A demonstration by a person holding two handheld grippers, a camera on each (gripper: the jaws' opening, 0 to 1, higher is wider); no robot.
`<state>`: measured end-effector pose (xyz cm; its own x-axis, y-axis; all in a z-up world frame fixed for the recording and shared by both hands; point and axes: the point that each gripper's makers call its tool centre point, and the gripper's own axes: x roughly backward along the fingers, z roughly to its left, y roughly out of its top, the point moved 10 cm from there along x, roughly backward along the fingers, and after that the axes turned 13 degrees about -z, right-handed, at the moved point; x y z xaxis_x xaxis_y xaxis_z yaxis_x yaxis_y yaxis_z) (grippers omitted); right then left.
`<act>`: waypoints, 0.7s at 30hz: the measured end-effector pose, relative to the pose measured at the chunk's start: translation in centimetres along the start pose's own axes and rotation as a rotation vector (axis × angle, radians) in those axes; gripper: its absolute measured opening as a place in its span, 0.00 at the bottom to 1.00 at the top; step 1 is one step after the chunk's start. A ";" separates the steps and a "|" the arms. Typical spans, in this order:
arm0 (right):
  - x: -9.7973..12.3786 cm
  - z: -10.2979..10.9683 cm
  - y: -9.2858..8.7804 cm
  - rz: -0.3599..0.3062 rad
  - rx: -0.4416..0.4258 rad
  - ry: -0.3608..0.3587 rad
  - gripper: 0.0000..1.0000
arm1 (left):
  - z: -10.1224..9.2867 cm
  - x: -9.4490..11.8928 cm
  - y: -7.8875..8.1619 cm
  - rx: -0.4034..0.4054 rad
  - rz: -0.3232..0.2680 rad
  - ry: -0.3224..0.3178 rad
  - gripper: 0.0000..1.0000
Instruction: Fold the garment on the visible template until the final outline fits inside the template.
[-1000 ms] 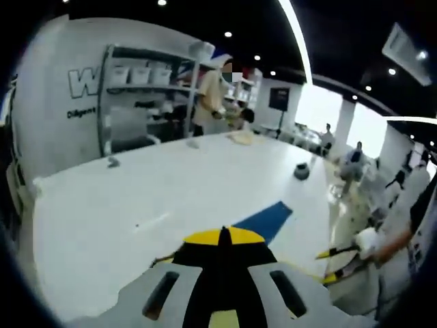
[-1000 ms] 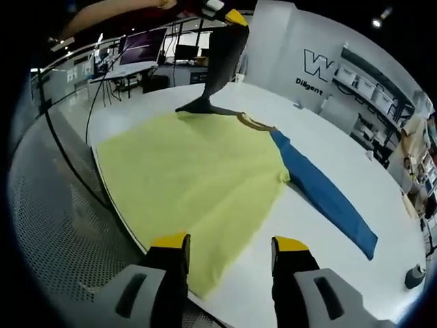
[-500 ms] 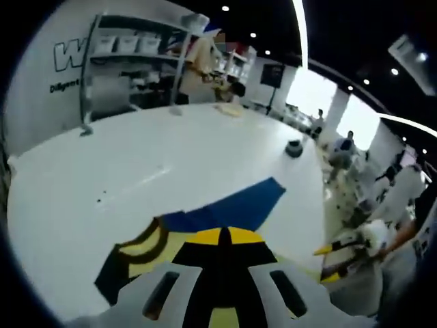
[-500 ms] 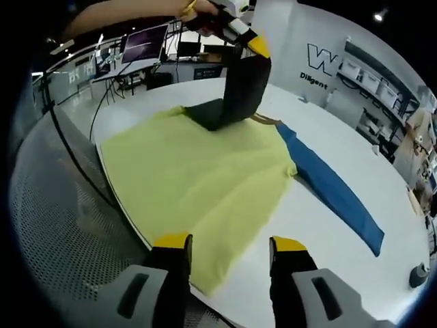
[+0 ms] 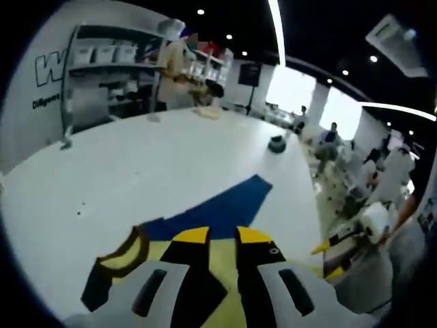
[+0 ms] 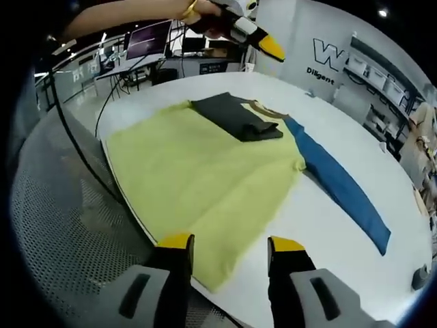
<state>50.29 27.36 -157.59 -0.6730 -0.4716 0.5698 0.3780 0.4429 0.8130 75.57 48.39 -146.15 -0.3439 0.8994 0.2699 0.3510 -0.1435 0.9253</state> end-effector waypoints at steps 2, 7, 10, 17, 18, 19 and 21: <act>0.0 0.1 0.0 0.001 -0.002 0.006 0.39 | -0.2 0.1 0.1 -0.022 -0.001 0.009 0.10; 0.1 0.1 0.0 0.013 0.001 0.018 0.39 | 0.0 0.9 0.1 -0.034 0.009 0.038 0.11; 0.1 0.1 -0.1 0.016 -0.003 0.016 0.38 | 0.7 2.1 -0.7 -0.024 0.018 0.085 0.12; -0.1 0.2 -0.3 0.027 -0.007 0.031 0.37 | 1.2 5.7 -2.7 -0.082 0.038 0.194 0.18; -0.1 0.2 -0.3 0.027 -0.007 0.031 0.37 | 1.2 5.8 -2.7 -0.089 0.039 0.201 0.19; -0.1 0.2 -0.3 0.028 -0.008 0.031 0.36 | 1.2 6.0 -2.7 -0.096 0.039 0.208 0.22; 0.0 0.1 -0.3 0.025 -0.016 0.025 0.36 | 1.1 6.8 -2.7 -0.134 0.032 0.254 0.26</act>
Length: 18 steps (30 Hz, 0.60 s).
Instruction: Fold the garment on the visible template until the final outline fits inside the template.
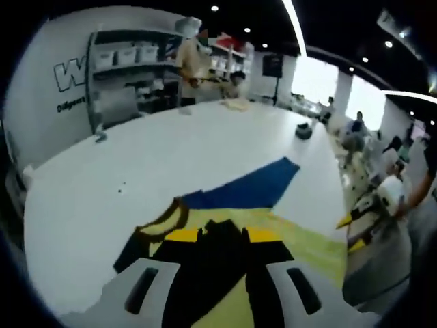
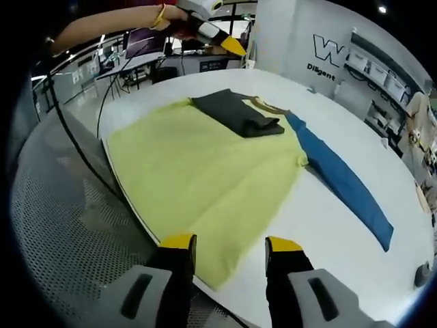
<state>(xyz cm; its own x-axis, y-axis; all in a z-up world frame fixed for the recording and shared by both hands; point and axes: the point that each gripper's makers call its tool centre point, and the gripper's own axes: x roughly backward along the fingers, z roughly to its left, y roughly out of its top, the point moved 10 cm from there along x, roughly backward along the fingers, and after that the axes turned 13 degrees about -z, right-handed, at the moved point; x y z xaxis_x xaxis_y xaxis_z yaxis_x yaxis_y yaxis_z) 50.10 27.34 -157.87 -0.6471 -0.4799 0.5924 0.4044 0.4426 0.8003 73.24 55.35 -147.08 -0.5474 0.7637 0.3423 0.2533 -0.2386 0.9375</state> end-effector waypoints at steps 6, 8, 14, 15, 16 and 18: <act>0.2 0.0 0.1 -0.013 -0.027 0.026 0.35 | 0.5 2.5 -0.8 -0.043 -0.014 0.093 0.31; 0.2 -0.4 0.3 -0.018 -0.039 0.048 0.34 | 0.6 3.2 -1.5 -0.034 -0.002 0.109 0.32; -0.9 -3.7 2.8 -0.065 -0.047 0.032 0.33 | 1.2 4.8 -4.1 -0.005 0.052 0.105 0.31; -1.3 -4.1 3.1 -0.065 -0.044 0.029 0.33 | 1.6 5.2 -4.7 -0.011 0.062 0.110 0.31; -1.9 -4.7 3.6 -0.068 -0.031 0.031 0.33 | 1.6 5.3 -5.2 -0.010 0.071 0.116 0.32; -2.7 -5.5 4.2 -0.069 -0.024 0.030 0.32 | 1.5 5.6 -5.6 -0.012 0.082 0.115 0.34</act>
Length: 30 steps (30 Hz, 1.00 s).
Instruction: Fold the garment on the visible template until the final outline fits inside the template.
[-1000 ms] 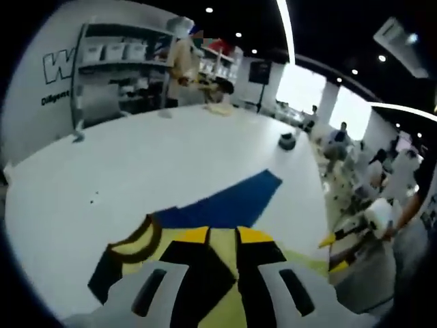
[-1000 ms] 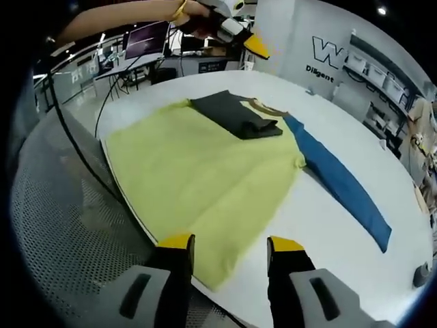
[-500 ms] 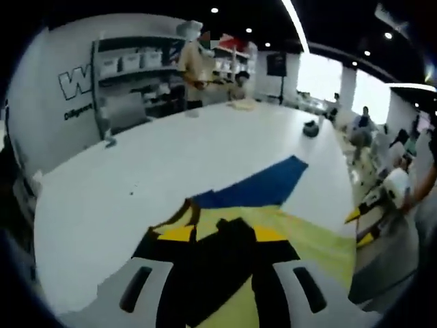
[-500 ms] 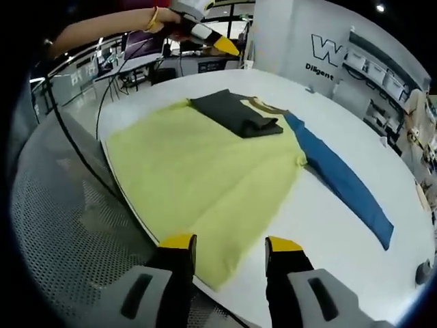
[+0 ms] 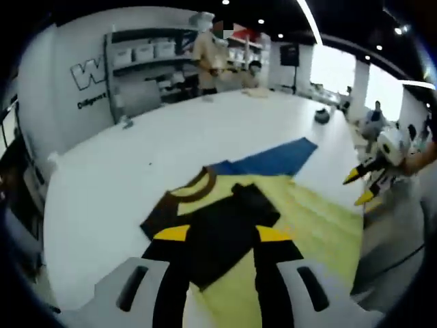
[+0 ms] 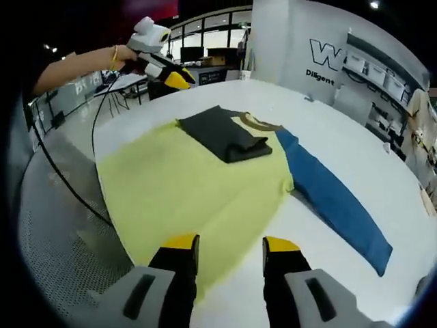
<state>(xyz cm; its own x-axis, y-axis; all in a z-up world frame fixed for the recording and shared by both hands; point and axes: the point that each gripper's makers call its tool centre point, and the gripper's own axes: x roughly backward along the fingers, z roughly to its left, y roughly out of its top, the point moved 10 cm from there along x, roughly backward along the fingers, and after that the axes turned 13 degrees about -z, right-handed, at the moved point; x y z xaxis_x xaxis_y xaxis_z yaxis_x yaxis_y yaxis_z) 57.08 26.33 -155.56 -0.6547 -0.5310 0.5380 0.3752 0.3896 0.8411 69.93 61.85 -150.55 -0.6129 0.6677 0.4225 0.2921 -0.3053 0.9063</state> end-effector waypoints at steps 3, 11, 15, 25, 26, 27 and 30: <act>-1.1 -1.1 1.5 -0.029 0.008 0.004 0.32 | 0.4 0.2 -1.1 -0.022 0.019 -0.004 0.38; -3.8 -2.3 3.4 -0.046 0.061 0.037 0.29 | 1.1 0.3 -2.6 -0.031 0.040 0.046 0.43; -6.1 -2.6 4.7 -0.063 0.082 0.084 0.29 | 1.5 0.5 -3.6 -0.076 0.068 0.070 0.37; -11.5 -2.3 7.5 -0.085 0.068 0.183 0.29 | 0.8 0.8 -5.2 -0.084 0.054 0.076 0.42; -11.7 -2.2 7.8 -0.085 0.075 0.188 0.29 | 1.1 0.7 -5.5 -0.091 0.061 0.087 0.41; -11.8 -2.2 8.0 -0.084 0.082 0.193 0.29 | 1.2 0.8 -5.5 -0.108 0.070 0.100 0.41; -13.8 -2.7 8.2 -0.040 0.145 0.218 0.28 | 2.0 0.7 -6.1 -0.101 0.055 0.115 0.40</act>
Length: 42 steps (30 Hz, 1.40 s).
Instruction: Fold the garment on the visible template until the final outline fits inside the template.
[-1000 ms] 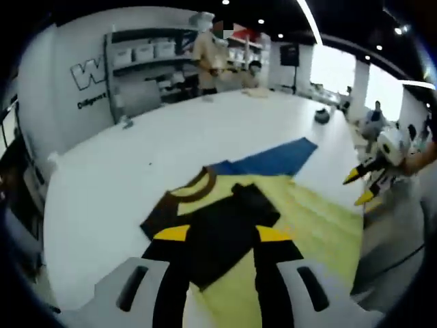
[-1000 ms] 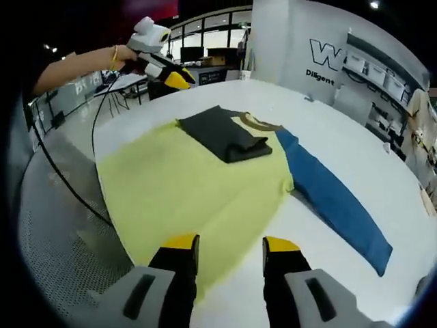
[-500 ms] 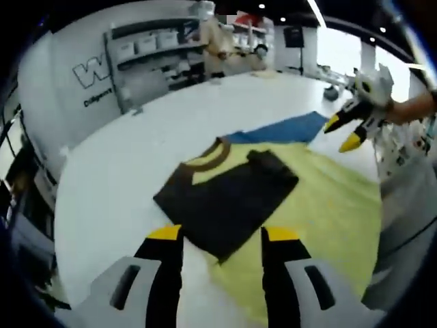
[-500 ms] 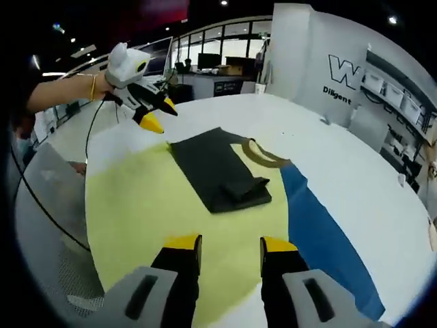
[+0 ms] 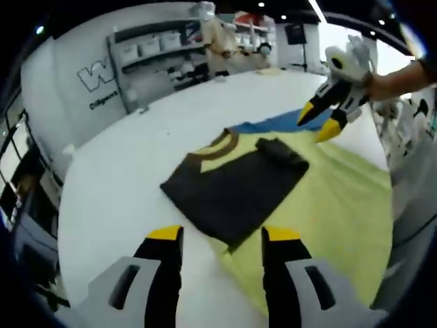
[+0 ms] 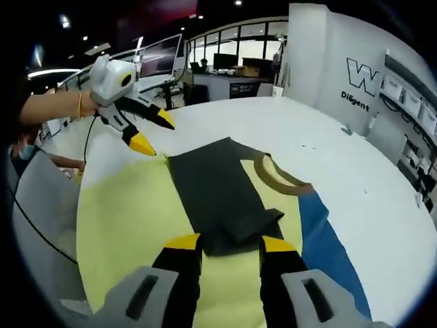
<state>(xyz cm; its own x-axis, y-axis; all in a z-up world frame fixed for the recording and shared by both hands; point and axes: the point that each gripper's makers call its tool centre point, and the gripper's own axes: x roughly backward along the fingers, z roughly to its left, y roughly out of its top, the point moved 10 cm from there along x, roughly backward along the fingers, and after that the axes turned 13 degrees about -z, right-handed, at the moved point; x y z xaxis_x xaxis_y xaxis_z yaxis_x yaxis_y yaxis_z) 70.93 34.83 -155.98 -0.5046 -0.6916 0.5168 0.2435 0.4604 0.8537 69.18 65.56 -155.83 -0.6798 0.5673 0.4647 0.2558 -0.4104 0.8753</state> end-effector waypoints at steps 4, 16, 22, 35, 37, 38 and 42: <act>-1.4 -0.4 0.0 0.019 0.052 0.046 0.27 | -0.2 -0.7 -0.9 -0.001 0.052 0.006 0.32; -3.7 -0.3 -0.8 0.074 0.153 0.104 0.14 | -0.8 -1.4 -1.5 -0.031 0.084 -0.026 0.24; -4.0 -0.4 -1.5 0.098 0.168 0.108 0.00 | -0.9 -1.7 -1.7 -0.034 0.095 -0.029 0.16; -2.4 -1.8 -2.3 0.037 0.145 0.026 0.00 | 0.1 -2.4 -2.8 -0.006 0.086 -0.040 0.00; -1.0 -1.9 -2.2 0.039 0.145 0.005 0.00 | 0.0 -2.3 -2.9 -0.012 0.093 -0.038 0.00; -0.5 -2.0 -2.3 0.042 0.144 -0.001 0.00 | 0.3 -2.1 -3.2 -0.023 0.100 -0.031 0.00; 1.4 -2.0 -3.2 0.065 0.135 -0.064 0.00 | 0.8 -1.7 -3.4 -0.028 0.104 -0.017 0.00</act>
<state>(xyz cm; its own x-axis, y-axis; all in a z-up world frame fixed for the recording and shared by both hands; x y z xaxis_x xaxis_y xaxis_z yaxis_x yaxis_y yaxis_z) 71.07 31.27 -157.82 -0.5443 -0.6230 0.5618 0.1656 0.5767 0.8000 69.96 66.56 -159.50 -0.6392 0.5326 0.5548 0.3044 -0.4873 0.8185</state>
